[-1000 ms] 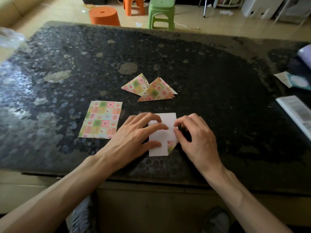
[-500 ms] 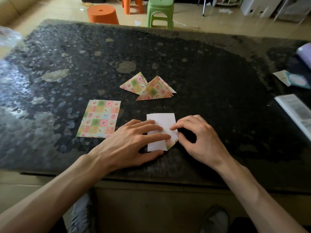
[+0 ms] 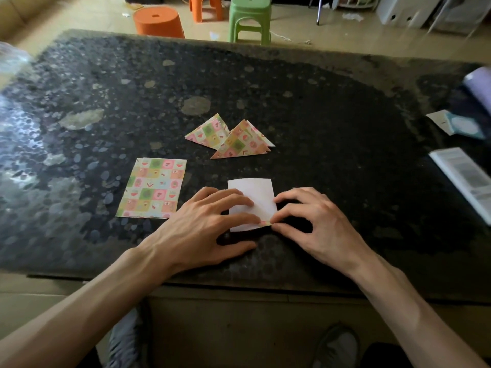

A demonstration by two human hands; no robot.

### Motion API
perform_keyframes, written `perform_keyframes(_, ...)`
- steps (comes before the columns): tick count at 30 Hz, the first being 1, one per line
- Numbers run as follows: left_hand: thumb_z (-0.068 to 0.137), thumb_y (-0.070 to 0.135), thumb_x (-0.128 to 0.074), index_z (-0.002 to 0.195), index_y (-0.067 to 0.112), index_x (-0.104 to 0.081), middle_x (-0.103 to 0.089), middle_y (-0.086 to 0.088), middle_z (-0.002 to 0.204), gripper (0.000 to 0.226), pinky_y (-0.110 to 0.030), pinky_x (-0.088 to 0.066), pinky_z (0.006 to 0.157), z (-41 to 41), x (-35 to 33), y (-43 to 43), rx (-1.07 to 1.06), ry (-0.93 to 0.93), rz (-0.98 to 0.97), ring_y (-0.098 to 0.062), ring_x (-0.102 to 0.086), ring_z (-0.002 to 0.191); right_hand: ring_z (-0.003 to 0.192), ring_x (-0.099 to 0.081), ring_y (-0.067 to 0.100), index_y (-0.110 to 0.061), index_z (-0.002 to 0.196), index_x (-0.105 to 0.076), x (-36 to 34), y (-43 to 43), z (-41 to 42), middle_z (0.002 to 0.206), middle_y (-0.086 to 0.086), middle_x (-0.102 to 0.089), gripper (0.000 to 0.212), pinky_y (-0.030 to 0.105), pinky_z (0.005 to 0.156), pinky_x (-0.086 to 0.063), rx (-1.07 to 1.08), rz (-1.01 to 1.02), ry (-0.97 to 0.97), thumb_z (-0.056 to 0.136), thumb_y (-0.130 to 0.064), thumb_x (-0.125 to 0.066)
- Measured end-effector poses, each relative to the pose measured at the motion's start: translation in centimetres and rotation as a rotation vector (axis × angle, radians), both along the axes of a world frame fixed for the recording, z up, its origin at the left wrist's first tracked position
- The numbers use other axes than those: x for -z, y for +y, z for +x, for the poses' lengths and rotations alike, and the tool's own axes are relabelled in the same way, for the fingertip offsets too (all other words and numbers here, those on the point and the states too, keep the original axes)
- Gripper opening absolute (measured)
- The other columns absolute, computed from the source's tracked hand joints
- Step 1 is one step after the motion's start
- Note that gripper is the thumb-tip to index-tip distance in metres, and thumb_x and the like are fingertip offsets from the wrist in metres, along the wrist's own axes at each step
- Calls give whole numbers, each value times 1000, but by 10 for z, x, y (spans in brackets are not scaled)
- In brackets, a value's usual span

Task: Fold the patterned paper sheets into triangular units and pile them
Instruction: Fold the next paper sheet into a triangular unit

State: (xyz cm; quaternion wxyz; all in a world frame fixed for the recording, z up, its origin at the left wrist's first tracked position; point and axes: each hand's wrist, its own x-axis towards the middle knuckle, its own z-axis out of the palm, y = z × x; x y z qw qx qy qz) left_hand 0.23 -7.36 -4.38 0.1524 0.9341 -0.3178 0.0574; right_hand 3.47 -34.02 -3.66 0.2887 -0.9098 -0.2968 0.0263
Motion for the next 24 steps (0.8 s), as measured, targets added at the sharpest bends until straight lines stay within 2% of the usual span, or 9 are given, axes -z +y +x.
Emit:
perform_keyframes(4,103,52,-54,122,37,-72,-62,9,137,31,-39,-46,102,-1,-2,-5,-52,16,-55,-11,-52,135,126,-49,0,-34,101,-77,1,1,0,123,-21,-62,14,37,106,-44,26,19,-8,92,-43,-72)
perform_keyframes(8,103,44,-55,106,35,-77,-64,15,126,23,-37,-46,95,-2,-5,-11,-133,65,-191,-5,-57,122,125,-49,-1,-33,100,-77,2,2,-1,122,-22,-61,14,33,106,-42,30,24,-14,93,-43,-70)
perform_keyframes(10,102,45,-56,94,35,-75,-63,18,122,23,-37,-46,93,-1,-4,-15,-161,90,-225,-3,-57,117,124,-48,-1,-32,98,-77,3,2,-1,120,-20,-60,14,25,105,-40,53,26,-12,93,-43,-70)
perform_keyframes(13,100,46,-62,73,36,-56,-63,18,114,30,-40,-47,92,0,-2,-18,-227,127,-305,-4,-57,110,122,-46,1,-29,98,-77,4,5,-3,116,-17,-56,15,11,100,-33,112,12,-7,93,-42,-71)
perform_keyframes(15,97,55,-61,74,29,-65,-61,19,109,35,-40,-46,95,1,-1,-19,-299,162,-299,-4,-55,109,120,-44,2,-28,97,-77,6,7,-3,114,-15,-53,15,7,98,-32,144,15,-10,93,-41,-72)
perform_keyframes(18,86,72,-60,83,29,-76,-60,19,103,46,-40,-44,94,5,1,-18,-430,160,-270,-7,-51,110,118,-42,4,-28,95,-76,8,10,-5,111,-13,-49,15,8,97,-32,179,32,-4,92,-42,-72)
perform_keyframes(24,79,82,-48,72,32,-71,-56,18,104,55,-42,-41,99,11,-1,-12,-534,231,-269,-8,-42,118,119,-40,8,-27,91,-75,13,13,-3,111,-10,-50,21,20,98,-34,247,49,6,90,-47,-71)
